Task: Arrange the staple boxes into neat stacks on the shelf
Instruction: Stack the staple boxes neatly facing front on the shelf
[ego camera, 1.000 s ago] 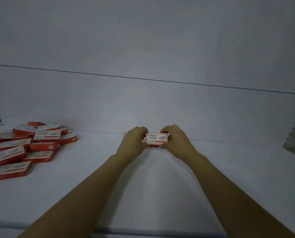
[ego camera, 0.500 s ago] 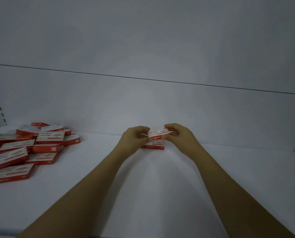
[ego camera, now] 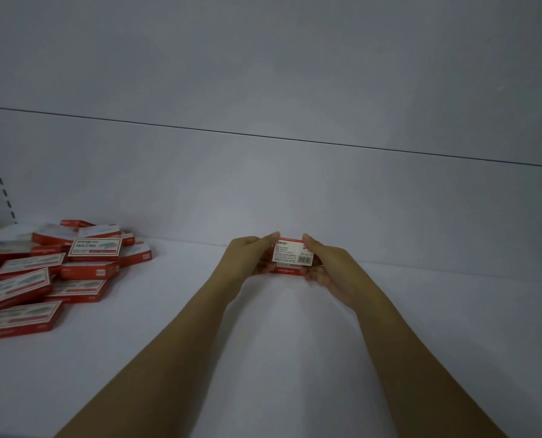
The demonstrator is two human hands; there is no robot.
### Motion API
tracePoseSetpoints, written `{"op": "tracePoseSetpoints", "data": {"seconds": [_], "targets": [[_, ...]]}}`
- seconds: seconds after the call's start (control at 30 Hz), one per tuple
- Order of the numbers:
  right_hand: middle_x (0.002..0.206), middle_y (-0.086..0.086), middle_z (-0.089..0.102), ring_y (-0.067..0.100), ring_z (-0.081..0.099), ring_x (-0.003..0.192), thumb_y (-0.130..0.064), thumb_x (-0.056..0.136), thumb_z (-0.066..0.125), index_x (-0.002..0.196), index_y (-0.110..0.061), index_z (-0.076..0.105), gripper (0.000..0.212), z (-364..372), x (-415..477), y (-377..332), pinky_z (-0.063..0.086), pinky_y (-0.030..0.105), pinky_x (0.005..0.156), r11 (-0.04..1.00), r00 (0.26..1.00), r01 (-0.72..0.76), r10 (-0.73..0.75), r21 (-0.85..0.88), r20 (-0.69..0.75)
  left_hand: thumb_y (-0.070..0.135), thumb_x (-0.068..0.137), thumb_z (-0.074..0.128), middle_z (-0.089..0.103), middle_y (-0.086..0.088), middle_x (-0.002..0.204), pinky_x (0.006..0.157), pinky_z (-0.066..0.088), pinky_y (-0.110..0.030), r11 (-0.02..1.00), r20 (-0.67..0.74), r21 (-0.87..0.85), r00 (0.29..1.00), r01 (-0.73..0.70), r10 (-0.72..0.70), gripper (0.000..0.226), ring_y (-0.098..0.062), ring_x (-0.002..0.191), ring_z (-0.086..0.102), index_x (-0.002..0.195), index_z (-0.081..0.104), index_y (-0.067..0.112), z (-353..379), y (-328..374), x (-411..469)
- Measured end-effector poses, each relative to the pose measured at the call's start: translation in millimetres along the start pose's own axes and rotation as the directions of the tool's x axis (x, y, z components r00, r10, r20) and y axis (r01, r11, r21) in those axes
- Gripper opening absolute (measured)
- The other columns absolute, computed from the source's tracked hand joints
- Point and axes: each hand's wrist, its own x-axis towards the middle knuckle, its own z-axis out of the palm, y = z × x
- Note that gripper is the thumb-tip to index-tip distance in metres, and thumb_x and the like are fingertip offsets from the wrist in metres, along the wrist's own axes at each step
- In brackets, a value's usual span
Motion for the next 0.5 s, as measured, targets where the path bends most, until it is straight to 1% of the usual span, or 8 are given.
{"op": "tracePoseSetpoints", "data": {"seconds": [0.07,0.2,0.27,0.33,0.4,0.43,0.5], "targets": [[0.092,0.016,0.068,0.017,0.058,0.062,-0.035,0.089,0.06,0.106,0.003,0.063,0.041,-1.5,0.7,0.8,0.049,0.026,0.059,1.0,1.0,-0.018,0.018,0.002,0.008,0.038,0.087,0.062,0.072,-0.012,0.088,0.063,0.053,-0.022,1.0,0.011,-0.001,1.0,0.017,-0.017,0.038,-0.02,0.071,0.064,0.096,0.069,0.001,0.0,0.3,0.9],[0.102,0.021,0.068,0.02,0.059,0.069,-0.036,0.088,0.061,0.108,0.004,0.064,0.044,-4.4,2.8,0.7,0.051,0.026,0.062,1.0,1.0,0.005,-0.004,-0.01,0.019,0.037,0.087,0.063,0.072,-0.014,0.09,0.065,0.054,-0.024,0.999,0.03,-0.026,0.999,0.036,-0.036,0.039,-0.022,0.074,0.064,0.099,0.068,0.0,-1.2,0.6,2.7],[0.104,0.02,0.069,0.024,0.063,0.077,-0.036,0.087,0.062,0.108,0.004,0.064,0.045,-5.1,3.7,0.3,0.053,0.029,0.07,0.999,0.999,0.029,-0.029,-0.014,0.017,0.034,0.088,0.062,0.072,-0.015,0.094,0.069,0.055,-0.025,0.999,0.055,-0.047,0.998,0.025,-0.023,0.037,-0.023,0.079,0.066,0.099,0.067,-0.001,-2.0,1.2,2.9],[0.104,0.019,0.069,0.03,0.066,0.091,-0.036,0.085,0.066,0.105,0.004,0.064,0.045,-5.6,3.9,-0.7,0.055,0.036,0.083,0.997,0.997,0.081,-0.081,-0.012,0.001,0.027,0.09,0.061,0.071,-0.016,0.097,0.073,0.055,-0.025,0.995,0.098,-0.098,0.995,0.012,-0.003,0.031,-0.023,0.084,0.067,0.098,0.066,-0.002,-4.1,2.3,1.6],[0.099,0.013,0.07,0.026,0.066,0.092,-0.031,0.081,0.07,0.102,-0.003,0.066,0.035,-6.4,0.4,-4.1,0.053,0.04,0.091,0.984,0.984,0.176,-0.176,-0.018,-0.016,0.015,0.09,0.06,0.069,-0.018,0.103,0.083,0.055,-0.026,0.987,0.149,-0.161,0.989,0.004,0.02,0.023,-0.024,0.093,0.067,0.103,0.064,-0.003,-7.2,2.6,0.3],[0.099,0.01,0.069,0.023,0.066,0.092,-0.027,0.079,0.072,0.103,-0.007,0.066,0.032,-6.4,-3.1,-7.0,0.053,0.039,0.091,0.974,0.974,0.223,-0.224,-0.04,-0.028,0.009,0.088,0.061,0.068,-0.018,0.107,0.088,0.054,-0.029,0.986,0.169,-0.169,0.985,-0.005,0.034,0.022,-0.025,0.098,0.067,0.107,0.063,-0.003,-8.7,2.2,0.1],[0.103,0.004,0.067,0.018,0.066,0.093,-0.018,0.077,0.074,0.111,-0.014,0.063,0.035,-3.7,-11.7,-14.1,0.055,0.028,0.081,0.948,0.952,0.296,-0.302,-0.116,-0.037,-0.001,0.083,0.064,0.066,-0.017,0.111,0.094,0.051,-0.034,0.991,0.193,-0.128,0.979,-0.037,0.062,0.029,-0.027,0.103,0.065,0.111,0.061,0.001,-10.0,0.8,0.0]]}}
